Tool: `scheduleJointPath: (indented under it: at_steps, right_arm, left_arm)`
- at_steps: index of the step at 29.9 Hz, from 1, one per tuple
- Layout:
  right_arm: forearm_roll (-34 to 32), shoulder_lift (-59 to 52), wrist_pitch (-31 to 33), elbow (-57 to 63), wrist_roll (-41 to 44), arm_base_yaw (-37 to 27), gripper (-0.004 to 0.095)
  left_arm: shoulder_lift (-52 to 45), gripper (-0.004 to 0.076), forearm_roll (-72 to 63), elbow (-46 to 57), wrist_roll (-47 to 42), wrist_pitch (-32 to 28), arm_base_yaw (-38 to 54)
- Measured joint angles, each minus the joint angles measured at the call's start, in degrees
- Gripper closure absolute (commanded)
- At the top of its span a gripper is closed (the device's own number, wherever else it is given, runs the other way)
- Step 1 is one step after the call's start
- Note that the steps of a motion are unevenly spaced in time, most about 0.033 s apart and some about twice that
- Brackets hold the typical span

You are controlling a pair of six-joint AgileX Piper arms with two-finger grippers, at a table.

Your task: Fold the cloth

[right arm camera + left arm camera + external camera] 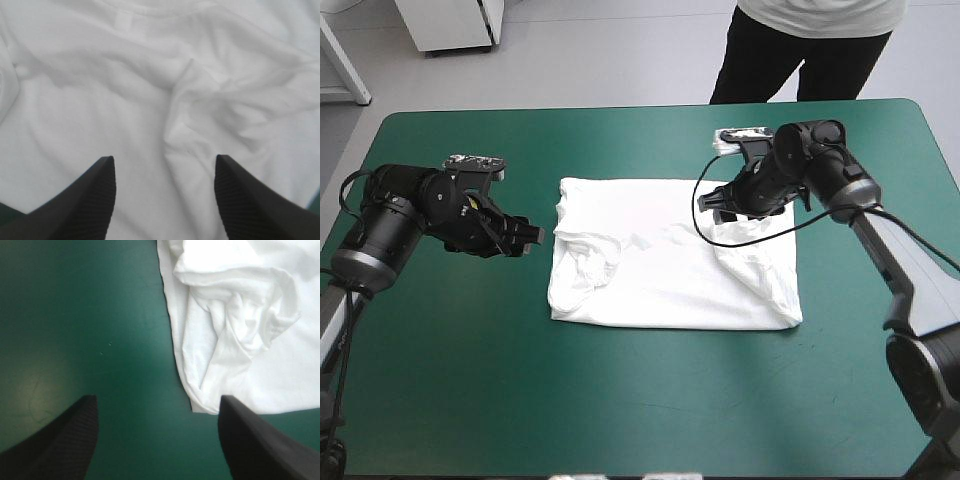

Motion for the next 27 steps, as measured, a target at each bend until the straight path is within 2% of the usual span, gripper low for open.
scheduleJointPath:
  at_steps: [4,11,15,19,27]
  right_arm:
    - [-4.61,-7.04,1.74,5.08,2.95,-0.67,0.0368]
    - [-5.59,-20.62,2.58,20.32,6.05,-5.77,0.0368]
    - [-5.65,-28.09,3.39,26.49,6.4,-8.5,0.0368]
    - [-6.0,-31.99,4.37,27.83,6.45,-8.92,0.0368]
    - [-7.14,-33.3,5.04,28.01,6.91,-8.97,0.0369]
  left_arm:
    - [-1.93,0.0231,-0.63,0.0,-1.02,0.39,0.0]
    - [-2.88,0.0243,-3.47,0.0,-1.52,2.39,-1.14]
    - [-2.7,0.0244,-1.87,0.0,-4.81,2.11,-6.17]
    - [-0.83,0.0244,1.42,0.0,-7.22,2.32,-10.08]
    - [8.01,0.0244,2.38,0.05,-7.6,2.37,-10.44]
